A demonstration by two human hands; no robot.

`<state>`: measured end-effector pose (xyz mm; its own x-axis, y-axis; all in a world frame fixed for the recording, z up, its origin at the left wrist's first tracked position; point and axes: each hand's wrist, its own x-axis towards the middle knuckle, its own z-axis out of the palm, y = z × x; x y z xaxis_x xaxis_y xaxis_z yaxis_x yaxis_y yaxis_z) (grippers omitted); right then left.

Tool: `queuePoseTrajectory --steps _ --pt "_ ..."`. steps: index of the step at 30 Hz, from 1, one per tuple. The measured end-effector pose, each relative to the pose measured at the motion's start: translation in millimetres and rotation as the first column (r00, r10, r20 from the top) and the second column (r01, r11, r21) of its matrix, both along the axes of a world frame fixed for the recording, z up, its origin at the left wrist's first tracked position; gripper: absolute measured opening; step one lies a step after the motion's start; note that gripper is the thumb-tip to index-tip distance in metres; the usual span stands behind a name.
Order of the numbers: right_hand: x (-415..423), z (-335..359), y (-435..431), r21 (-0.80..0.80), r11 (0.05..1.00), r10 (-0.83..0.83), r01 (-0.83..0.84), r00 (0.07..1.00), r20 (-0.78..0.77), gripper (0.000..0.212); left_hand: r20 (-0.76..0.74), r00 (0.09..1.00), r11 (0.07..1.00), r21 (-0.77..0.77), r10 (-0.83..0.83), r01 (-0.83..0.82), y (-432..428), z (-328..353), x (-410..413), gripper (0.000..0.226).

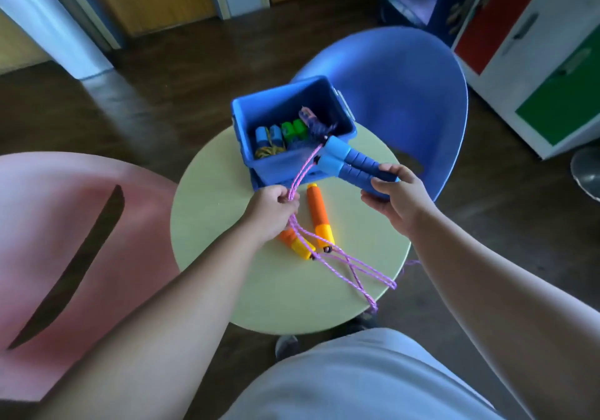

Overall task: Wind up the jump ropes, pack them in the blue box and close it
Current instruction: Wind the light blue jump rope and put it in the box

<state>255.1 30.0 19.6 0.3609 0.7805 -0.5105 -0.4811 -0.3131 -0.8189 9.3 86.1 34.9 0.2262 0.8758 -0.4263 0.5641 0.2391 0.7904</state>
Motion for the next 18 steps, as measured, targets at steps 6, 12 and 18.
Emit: queuePoseTrajectory --steps 6,12,18 --pt "16.6 -39.6 -30.7 -0.110 0.988 -0.102 0.107 0.993 0.057 0.029 -0.098 0.989 0.994 -0.027 -0.107 0.104 -4.2 -25.2 37.6 0.006" --pt "21.3 -60.0 -35.9 -0.194 0.978 -0.007 0.071 0.950 0.312 0.028 -0.168 0.978 0.992 -0.021 -0.122 0.121 -1.4 -45.8 72.5 0.029" --pt "34.0 -70.5 -36.0 -0.354 0.928 0.341 -0.115 0.648 0.681 0.022 -0.271 0.946 0.980 0.029 -0.179 0.194 -5.0 -52.8 87.1 0.029"
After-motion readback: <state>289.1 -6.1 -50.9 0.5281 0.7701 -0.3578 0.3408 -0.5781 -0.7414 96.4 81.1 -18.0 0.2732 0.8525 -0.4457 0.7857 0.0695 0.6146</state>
